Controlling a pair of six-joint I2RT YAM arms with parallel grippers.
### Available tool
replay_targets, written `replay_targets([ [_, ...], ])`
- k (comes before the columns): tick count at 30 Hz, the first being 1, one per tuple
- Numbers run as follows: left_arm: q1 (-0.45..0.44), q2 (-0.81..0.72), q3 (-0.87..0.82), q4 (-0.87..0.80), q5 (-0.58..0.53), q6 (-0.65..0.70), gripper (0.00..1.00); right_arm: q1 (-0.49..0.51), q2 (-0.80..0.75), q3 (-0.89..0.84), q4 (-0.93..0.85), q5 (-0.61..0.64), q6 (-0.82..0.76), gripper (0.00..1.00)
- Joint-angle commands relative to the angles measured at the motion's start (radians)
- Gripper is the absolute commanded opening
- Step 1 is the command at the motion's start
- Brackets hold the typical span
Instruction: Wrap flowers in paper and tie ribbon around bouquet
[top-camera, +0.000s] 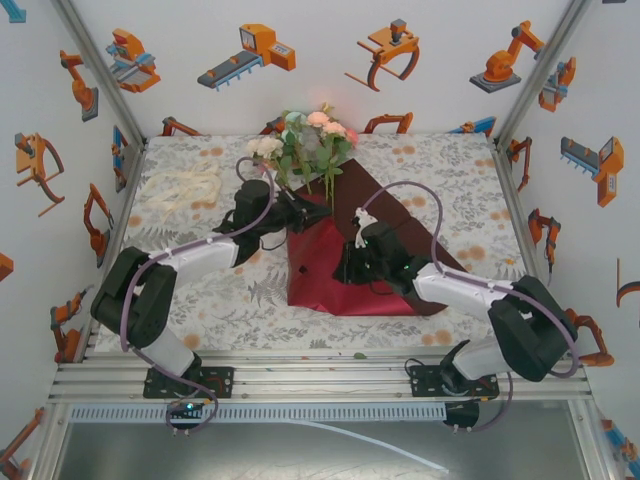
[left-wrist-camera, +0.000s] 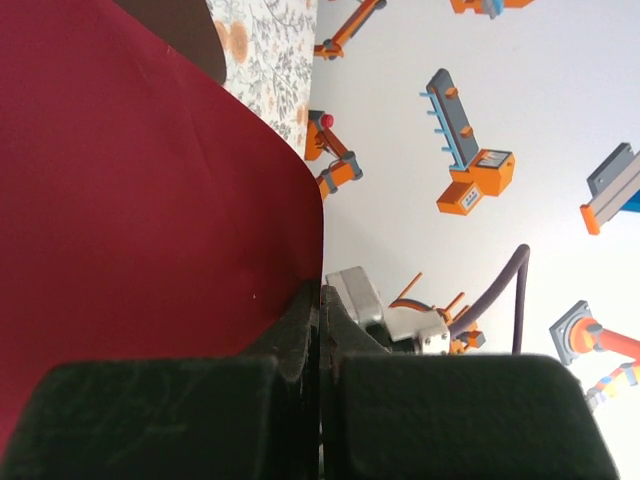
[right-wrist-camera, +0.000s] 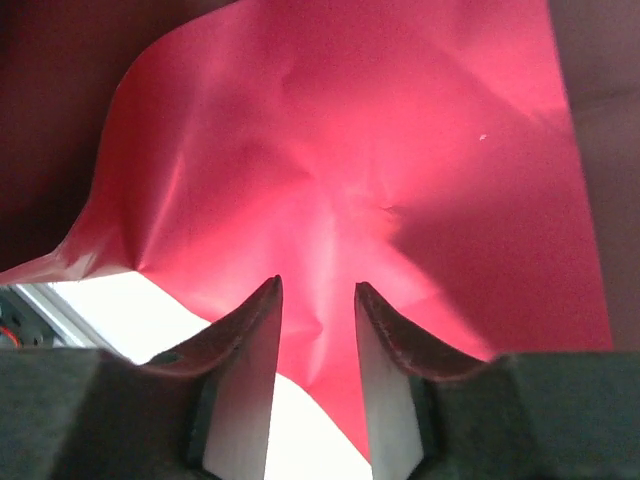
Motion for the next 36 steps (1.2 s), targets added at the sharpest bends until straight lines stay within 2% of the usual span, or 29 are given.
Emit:
replay_targets([
  [1, -0.032, 0.059, 0.058, 0.049, -0.013, -0.003, 0.00, -0.001, -0.071, -0.011, 0.011, -0.075, 0.037, 0.47],
  [3, -0.042, 0.099, 0.070, 0.097, -0.011, -0.024, 0.00, -0.002, -0.151, -0.057, 0.008, -0.080, 0.062, 0.51],
  [5, -0.049, 0.138, 0.081, 0.128, -0.005, -0.042, 0.00, -0.003, -0.241, -0.096, 0.004, -0.092, 0.094, 0.60],
  [8, -0.060, 0.172, 0.110, 0.100, -0.002, -0.028, 0.00, -0.003, -0.321, -0.147, 0.106, -0.137, 0.202, 0.73],
  [11, -0.075, 0.189, 0.129, 0.093, -0.013, -0.014, 0.00, -0.003, -0.280, -0.164, 0.260, -0.143, 0.337, 0.79],
  [14, -0.091, 0.208, 0.155, 0.080, -0.027, -0.006, 0.00, -0.001, -0.157, -0.135, 0.351, -0.119, 0.423, 0.79],
  [16, -0.101, 0.223, 0.172, 0.066, -0.044, 0.004, 0.00, -0.001, -0.063, -0.115, 0.445, -0.137, 0.468, 0.73],
  [17, -0.104, 0.228, 0.177, 0.066, -0.051, 0.007, 0.00, -0.001, -0.029, -0.102, 0.467, -0.149, 0.470, 0.66],
  [19, -0.103, 0.237, 0.181, 0.076, -0.070, 0.005, 0.00, -0.003, 0.028, -0.068, 0.428, -0.148, 0.464, 0.46],
  [20, -0.102, 0.236, 0.182, 0.083, -0.076, 0.008, 0.00, -0.003, 0.037, -0.063, 0.409, -0.140, 0.455, 0.40],
  [22, -0.097, 0.214, 0.187, 0.078, -0.087, 0.034, 0.15, -0.003, 0.039, -0.070, 0.359, -0.093, 0.435, 0.23],
  [24, -0.092, 0.170, 0.192, 0.039, -0.100, 0.092, 0.26, -0.003, 0.025, -0.095, 0.328, -0.041, 0.429, 0.11],
  [27, -0.081, 0.062, 0.184, -0.075, -0.160, 0.244, 0.48, -0.004, 0.000, -0.125, 0.280, 0.013, 0.394, 0.08],
  [29, -0.079, -0.021, 0.175, -0.178, -0.241, 0.387, 0.55, -0.004, -0.011, -0.126, 0.226, 0.044, 0.358, 0.08],
  [32, -0.081, -0.113, 0.156, -0.356, -0.376, 0.561, 0.56, -0.004, 0.004, -0.114, 0.182, 0.057, 0.303, 0.09],
  [34, -0.081, -0.149, 0.118, -0.440, -0.436, 0.608, 0.56, -0.006, 0.029, -0.096, 0.177, 0.044, 0.273, 0.13],
  [36, -0.081, -0.170, 0.060, -0.476, -0.448, 0.620, 0.52, -0.006, 0.050, -0.087, 0.189, 0.035, 0.262, 0.16],
])
